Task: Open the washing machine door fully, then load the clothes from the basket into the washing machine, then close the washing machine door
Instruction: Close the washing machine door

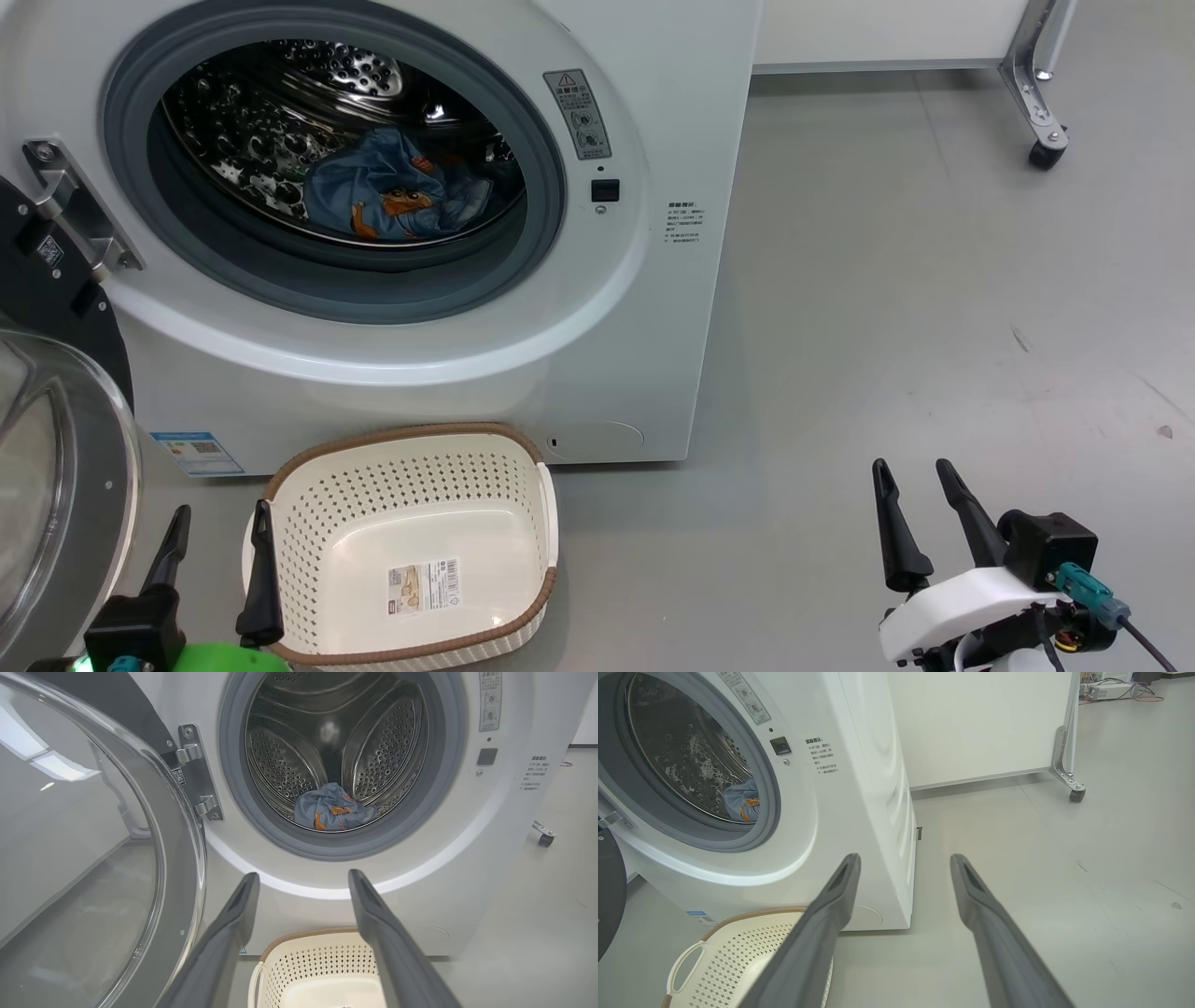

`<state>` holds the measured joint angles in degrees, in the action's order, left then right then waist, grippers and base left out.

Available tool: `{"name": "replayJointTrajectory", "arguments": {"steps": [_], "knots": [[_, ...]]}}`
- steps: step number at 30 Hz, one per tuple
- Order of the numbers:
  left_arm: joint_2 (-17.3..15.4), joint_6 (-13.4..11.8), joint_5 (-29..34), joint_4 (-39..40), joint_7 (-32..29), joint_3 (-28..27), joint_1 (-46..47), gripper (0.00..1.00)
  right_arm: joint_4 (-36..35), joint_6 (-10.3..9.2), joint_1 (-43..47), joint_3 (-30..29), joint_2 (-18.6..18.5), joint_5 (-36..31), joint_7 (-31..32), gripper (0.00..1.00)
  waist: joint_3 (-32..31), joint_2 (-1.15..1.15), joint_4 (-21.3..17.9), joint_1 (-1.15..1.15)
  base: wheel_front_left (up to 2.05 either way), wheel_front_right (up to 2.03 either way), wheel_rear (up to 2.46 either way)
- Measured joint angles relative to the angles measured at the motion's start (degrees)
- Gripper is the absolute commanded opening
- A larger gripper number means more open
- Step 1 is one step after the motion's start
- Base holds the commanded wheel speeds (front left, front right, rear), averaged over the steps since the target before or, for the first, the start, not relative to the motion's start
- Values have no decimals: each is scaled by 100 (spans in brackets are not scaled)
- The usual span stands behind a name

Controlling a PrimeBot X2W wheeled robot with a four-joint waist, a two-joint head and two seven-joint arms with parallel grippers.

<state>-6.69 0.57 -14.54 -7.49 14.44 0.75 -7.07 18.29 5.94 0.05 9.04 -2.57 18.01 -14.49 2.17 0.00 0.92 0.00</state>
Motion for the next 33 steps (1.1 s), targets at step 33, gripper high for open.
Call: {"name": "replayJointTrajectory", "arguments": {"steps": [33], "knots": [[75,41,142,-36,0,-110,16,100,4,7,13,-58,11,0,0,100,64,0,40,0,-63,63,0]]}}
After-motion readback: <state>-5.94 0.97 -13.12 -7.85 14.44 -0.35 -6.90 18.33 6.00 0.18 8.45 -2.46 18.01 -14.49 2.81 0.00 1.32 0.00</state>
